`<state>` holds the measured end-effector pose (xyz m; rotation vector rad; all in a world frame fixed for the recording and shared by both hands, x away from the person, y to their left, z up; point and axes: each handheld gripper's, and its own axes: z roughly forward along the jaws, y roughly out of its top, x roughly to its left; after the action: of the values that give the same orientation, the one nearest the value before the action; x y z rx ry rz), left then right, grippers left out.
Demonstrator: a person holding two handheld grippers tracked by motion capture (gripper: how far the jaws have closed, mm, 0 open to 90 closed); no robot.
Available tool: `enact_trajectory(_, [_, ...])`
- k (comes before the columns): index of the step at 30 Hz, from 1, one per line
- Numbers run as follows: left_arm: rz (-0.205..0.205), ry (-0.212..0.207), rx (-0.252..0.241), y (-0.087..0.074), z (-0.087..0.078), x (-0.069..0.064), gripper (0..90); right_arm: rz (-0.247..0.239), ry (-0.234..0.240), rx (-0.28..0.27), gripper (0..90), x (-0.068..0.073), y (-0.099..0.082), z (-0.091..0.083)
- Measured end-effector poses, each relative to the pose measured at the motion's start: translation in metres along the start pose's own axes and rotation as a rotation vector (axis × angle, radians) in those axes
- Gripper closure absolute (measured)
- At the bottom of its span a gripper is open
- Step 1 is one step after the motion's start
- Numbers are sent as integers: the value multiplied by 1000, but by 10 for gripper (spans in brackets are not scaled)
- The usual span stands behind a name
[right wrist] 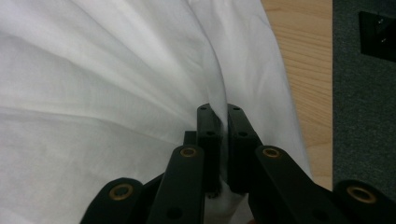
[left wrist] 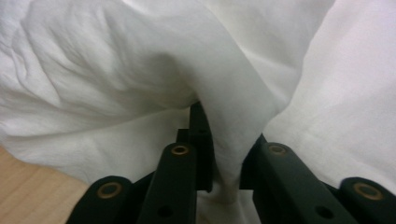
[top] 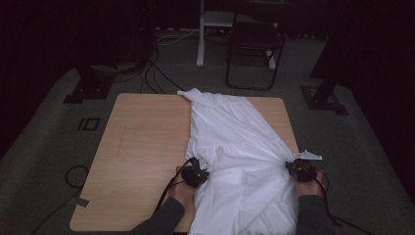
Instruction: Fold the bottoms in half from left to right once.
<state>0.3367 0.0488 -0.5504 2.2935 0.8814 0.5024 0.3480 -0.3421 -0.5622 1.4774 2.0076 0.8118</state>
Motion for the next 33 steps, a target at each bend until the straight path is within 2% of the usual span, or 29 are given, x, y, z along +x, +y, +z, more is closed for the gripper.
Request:
enact_trajectory(3, [-7,33,9,-1,-1,7,843,13,14,0,861,7,0,-1])
enact_trajectory(6, [-31,79,16,-7,-4,23,845,-1,41,2,861,20,2,0])
enact_trajectory(10, [-63,162,36,-15,-9,51,845,-40,92,9,859,48,11,5])
enact_trajectory(14, [-85,266,74,-21,-11,85,846,-84,130,4,853,75,24,16])
enact_trajectory(15, [-95,278,85,-21,-11,94,846,-94,145,3,850,81,29,20])
enact_trajectory(16, [-102,287,91,-21,-11,100,845,-102,155,1,848,86,33,24])
enact_trajectory(17, [-102,287,91,-21,-11,100,845,-102,155,1,848,86,33,24])
enact_trajectory(18, [-121,315,104,-20,-9,116,845,-108,160,0,847,88,37,27])
enact_trajectory(19, [-129,324,109,-19,-8,121,844,-87,188,-6,846,91,49,39])
enact_trajectory(21, [-153,329,110,-16,-5,127,842,-69,202,-4,846,89,58,49])
enact_trajectory(23, [-159,327,111,-15,-4,129,827,-64,198,-1,843,88,63,53])
enact_trajectory(24, [-178,293,82,-14,-5,128,827,-59,185,1,837,85,66,56])
enact_trajectory(26, [-171,255,53,-16,-10,123,688,-20,119,11,796,75,71,60])
enact_trajectory(28, [-167,230,7,-21,-19,117,599,25,73,26,686,69,71,56])
enact_trajectory(30, [-167,213,-23,-27,-30,112,548,23,54,1,594,70,70,47])
enact_trajectory(33, [-179,198,-49,-38,-45,107,512,-11,76,-68,505,78,71,30])
